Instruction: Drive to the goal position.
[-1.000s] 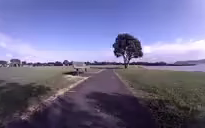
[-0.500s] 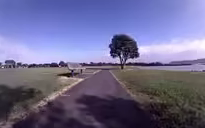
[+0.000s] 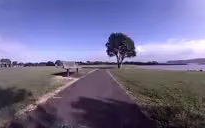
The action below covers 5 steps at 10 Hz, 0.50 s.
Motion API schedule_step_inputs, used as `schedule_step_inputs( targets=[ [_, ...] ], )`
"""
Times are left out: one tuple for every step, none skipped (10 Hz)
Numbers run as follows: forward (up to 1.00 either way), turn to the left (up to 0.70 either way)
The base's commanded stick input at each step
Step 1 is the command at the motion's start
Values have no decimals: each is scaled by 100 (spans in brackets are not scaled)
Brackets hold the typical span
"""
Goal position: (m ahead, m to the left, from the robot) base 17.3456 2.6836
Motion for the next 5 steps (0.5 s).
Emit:
schedule_step_inputs(
  targets=[
    [45, 0],
    [45, 0],
    [45, 0],
    [45, 0],
    [45, 0]
  ],
)
